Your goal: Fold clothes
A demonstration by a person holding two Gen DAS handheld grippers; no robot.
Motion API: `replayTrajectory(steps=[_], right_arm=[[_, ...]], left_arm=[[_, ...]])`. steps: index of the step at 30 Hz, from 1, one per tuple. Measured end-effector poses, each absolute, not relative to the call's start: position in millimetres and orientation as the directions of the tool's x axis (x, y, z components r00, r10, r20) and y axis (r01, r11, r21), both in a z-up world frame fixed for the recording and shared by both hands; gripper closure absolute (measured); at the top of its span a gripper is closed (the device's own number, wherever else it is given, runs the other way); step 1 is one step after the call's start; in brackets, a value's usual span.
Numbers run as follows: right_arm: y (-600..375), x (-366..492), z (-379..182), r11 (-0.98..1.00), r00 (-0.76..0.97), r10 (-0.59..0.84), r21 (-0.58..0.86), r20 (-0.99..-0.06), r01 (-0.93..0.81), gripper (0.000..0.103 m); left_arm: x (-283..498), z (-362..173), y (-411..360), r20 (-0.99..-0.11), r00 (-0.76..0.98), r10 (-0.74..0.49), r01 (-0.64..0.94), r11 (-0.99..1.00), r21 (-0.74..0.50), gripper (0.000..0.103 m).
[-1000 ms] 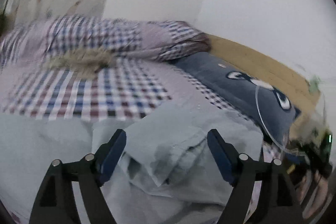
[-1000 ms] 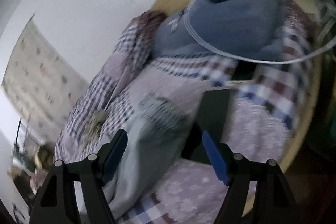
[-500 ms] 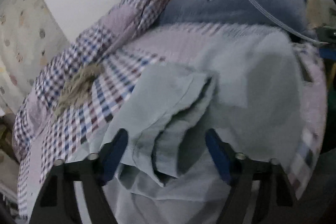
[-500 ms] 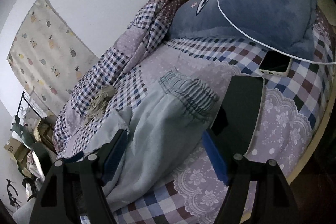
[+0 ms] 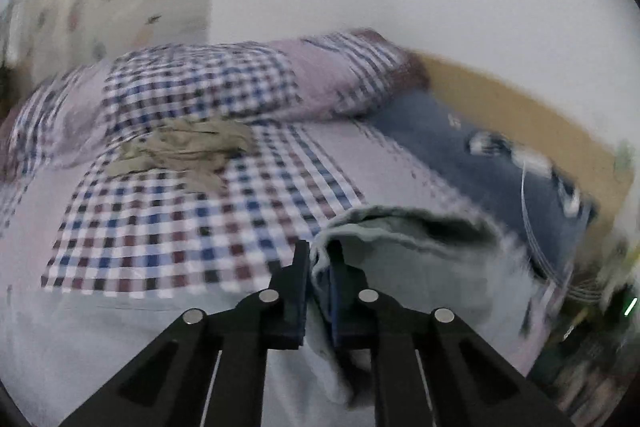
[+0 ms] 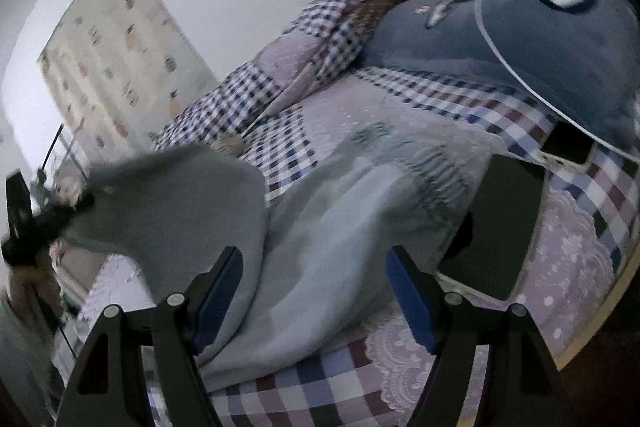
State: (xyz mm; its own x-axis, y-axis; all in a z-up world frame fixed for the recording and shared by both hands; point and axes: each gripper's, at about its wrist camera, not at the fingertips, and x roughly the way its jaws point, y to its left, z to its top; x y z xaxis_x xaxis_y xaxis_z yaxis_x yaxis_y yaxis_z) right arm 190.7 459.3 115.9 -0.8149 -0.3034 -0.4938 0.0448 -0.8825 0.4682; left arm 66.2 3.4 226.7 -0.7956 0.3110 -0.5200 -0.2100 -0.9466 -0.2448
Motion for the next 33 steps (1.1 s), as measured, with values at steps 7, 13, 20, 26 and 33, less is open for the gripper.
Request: replayTrajectory(steps=[7, 13, 20, 26, 33], right_arm=[[412, 191, 120, -0.924, -0.792, -0.331, 0.347, -0.513, 0.161, 0.025], [361, 195, 118, -0.932, -0.757, -0.362, 0.227, -0.544, 0.282, 0.025], [275, 215, 108, -0.884, -0.699, -0.406, 0.06, -0.589, 0.463, 0.025], [200, 246, 88, -0.781, -0.655, -0.413, -0.125, -0.633, 0.613, 0.026], [152, 257, 52, -0.687, -0.619, -0.329, -0.269, -0.713, 0.675, 0.047]], left_arm=[[89, 244, -171, -0.46, -0.857, 0.233, 0.003, -0.89, -0.457, 0.099], [110, 201, -329, -0.548, -0.837, 0.005, 0.308, -0.822, -0.479, 0.099], [123, 114, -444, -0.71, -0.695, -0.113, 0.549, -0.721, -0.422, 0.094], [182, 112, -433, -0.54, -0.839, -0.063, 0.415, -0.716, -0.561, 0.019], [218, 78, -384, -0.492, -0.863, 0.11, 0.269, -0.724, -0.635, 0.019]])
